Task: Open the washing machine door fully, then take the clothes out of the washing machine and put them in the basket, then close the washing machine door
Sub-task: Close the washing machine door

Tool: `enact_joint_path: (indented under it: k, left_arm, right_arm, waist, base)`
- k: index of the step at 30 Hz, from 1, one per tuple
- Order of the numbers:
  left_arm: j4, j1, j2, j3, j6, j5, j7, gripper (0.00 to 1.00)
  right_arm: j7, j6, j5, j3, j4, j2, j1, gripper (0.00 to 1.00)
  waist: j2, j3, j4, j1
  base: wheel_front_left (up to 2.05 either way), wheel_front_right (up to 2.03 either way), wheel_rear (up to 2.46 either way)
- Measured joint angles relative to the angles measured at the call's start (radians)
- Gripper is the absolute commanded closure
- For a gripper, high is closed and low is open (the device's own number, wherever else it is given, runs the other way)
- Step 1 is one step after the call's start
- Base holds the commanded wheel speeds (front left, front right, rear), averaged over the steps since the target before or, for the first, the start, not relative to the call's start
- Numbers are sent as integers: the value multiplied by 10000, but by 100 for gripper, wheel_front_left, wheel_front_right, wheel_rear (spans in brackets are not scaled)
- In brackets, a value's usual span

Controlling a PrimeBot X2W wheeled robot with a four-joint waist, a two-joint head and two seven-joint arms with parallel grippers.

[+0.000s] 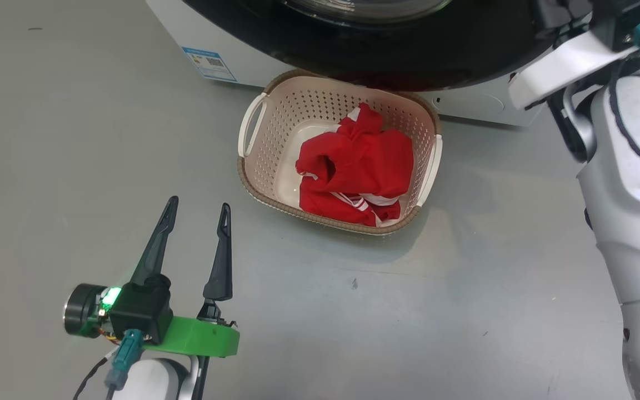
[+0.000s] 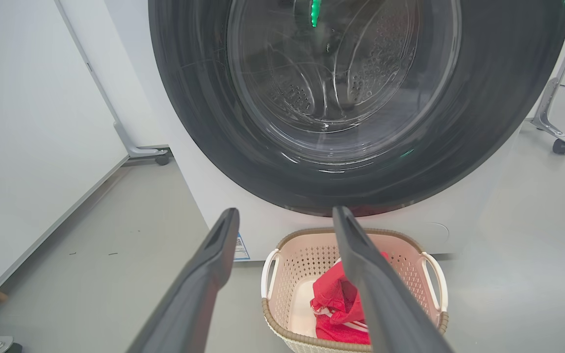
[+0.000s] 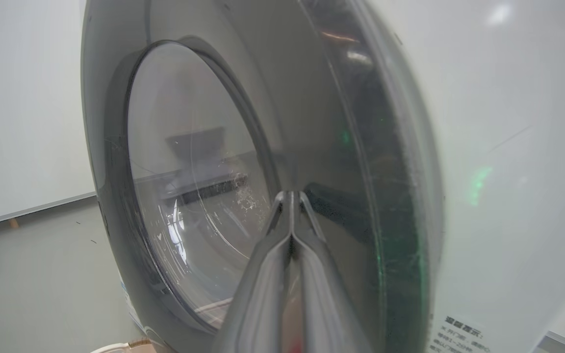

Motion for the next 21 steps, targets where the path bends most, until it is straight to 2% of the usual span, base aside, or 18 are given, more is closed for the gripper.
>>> enact_joint_path:
  k: [21]
  left_arm:
    - [-15,-253,-40,-190,0,8,0,0]
  right_arm:
    - [-75,0,453,-479,1321,-136,-1275,100]
  waist:
    - [0,356,405,0]
  base:
    - [0,0,0]
